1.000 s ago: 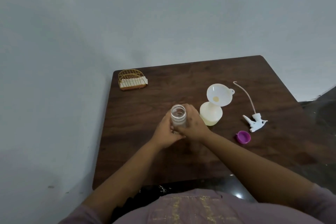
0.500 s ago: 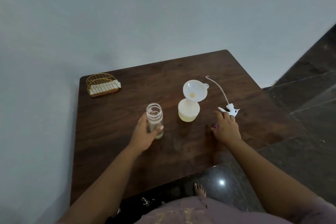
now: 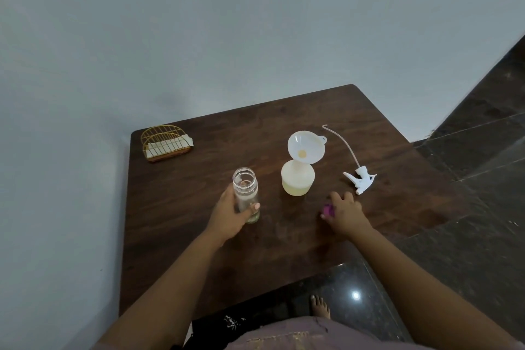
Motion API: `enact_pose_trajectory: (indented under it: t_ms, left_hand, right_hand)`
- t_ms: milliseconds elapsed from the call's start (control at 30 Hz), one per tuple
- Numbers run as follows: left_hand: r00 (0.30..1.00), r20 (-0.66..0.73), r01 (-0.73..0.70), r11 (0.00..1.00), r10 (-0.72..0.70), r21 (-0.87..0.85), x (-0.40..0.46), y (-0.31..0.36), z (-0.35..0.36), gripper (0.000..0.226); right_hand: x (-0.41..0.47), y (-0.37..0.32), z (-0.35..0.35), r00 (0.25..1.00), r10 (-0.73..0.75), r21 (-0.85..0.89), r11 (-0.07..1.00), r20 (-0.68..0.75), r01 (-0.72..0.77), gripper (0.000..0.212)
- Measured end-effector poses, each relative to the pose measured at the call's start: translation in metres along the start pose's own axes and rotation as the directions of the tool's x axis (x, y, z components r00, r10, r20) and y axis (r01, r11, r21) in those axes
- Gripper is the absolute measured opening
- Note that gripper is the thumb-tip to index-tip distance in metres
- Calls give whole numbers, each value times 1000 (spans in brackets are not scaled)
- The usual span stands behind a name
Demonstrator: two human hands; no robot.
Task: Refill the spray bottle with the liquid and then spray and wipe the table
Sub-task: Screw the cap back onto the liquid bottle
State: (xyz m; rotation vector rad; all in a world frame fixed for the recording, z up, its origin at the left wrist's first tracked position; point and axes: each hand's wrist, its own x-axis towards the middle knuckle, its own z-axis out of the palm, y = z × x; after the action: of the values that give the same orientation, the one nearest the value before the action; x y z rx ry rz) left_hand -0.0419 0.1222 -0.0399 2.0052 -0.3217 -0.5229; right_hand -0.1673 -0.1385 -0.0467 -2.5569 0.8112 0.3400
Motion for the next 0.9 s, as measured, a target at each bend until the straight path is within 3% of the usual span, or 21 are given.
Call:
enact_pose_trajectory:
  t_ms: [67, 200, 300, 400, 500, 600, 667, 767, 800, 867, 900]
  left_hand:
    - [1000, 23, -3, 1000, 2, 7, 2, 3, -5, 65]
    - [995, 96, -33, 999, 30, 33, 3, 16, -12, 83]
    - [996, 44, -72, 997, 71, 3, 2, 27, -15, 81]
    - [992, -36, -121, 992, 119, -44, -3, 40, -15, 71]
    - [990, -35, -140, 989, 139, -48, -8, 48, -14, 52]
    - [991, -12, -135, 986, 134, -102, -13, 48, -13, 48]
    - [986, -23, -167, 985, 166, -32, -15, 49, -12, 41]
    - [977, -44, -206, 977, 209, 57, -17, 56, -12, 21]
    - [977, -90, -192, 981, 193, 17, -16, 58, -11, 11]
    - [992, -95, -105, 968, 85, -229, -18, 56, -11, 28]
    - [996, -68, -77, 960, 61, -271, -17, 56, -10, 30]
  right_hand:
    - [-13, -25, -8, 998, -57, 210, 976, -4, 57, 51]
    - [-39, -77, -35, 982, -188, 456, 873, -10, 172, 42]
    - [-52, -106, -54, 962, -266, 679, 697, -54, 231, 34]
    - [-55, -123, -64, 948, -301, 754, 598, -104, 272, 35]
    - [-51, -138, -69, 916, -338, 634, 665, -215, 395, 35]
    - [-46, -156, -69, 808, -514, 492, 644, -289, 585, 38]
    - [-39, -168, -64, 721, -640, 355, 631, -264, 690, 46]
    - [-30, -179, -51, 645, -754, 63, 643, -124, 763, 38]
    - [-30, -180, -47, 649, -757, 15, 650, -80, 760, 35]
    - [-31, -181, -40, 659, -750, -52, 661, -54, 748, 32]
    - [-33, -181, -39, 665, -745, -113, 666, -55, 737, 31]
